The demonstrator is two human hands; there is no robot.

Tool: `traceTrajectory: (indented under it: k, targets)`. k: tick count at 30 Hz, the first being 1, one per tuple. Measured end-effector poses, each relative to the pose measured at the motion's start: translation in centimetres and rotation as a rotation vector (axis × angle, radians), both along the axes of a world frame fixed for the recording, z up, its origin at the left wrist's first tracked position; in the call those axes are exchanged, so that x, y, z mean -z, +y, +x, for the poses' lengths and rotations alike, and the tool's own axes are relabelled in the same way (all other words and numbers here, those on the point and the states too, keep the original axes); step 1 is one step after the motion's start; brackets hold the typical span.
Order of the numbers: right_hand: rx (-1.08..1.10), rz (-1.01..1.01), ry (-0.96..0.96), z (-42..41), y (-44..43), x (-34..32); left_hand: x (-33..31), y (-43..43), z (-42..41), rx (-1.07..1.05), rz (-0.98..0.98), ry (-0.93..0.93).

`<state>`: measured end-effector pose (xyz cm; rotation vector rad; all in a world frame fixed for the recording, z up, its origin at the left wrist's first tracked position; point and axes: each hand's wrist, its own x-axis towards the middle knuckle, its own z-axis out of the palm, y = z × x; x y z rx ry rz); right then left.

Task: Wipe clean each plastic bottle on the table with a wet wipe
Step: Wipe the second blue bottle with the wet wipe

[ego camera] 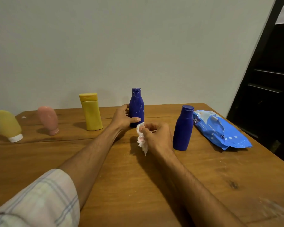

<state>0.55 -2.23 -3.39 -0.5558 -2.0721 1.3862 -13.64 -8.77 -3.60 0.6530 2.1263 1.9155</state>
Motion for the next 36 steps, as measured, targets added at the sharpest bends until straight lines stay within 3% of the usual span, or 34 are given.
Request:
traceTrajectory:
  k: [12, 18, 28, 36]
  targets:
    - [0.014, -0.002, 0.196, 3.8, -1.7, -3.8, -4.2, -6.0, 7.1, 0.004, 0.122, -0.08]
    - [-0.133, -0.006, 0.254, 8.2, -4.6, -5.7, -6.1, -9.9, 13.6, 0.143, 0.381, -0.229]
    - [-0.325, -0.014, 0.325, 13.6, -9.1, -6.6, -5.8, -14.5, 20.7, 0.177, 0.569, -0.384]
    - [-0.205, 0.288, 0.425, 14.5, -10.1, -5.5, -4.8, -16.5, 21.9, 0.212, 0.651, -0.498]
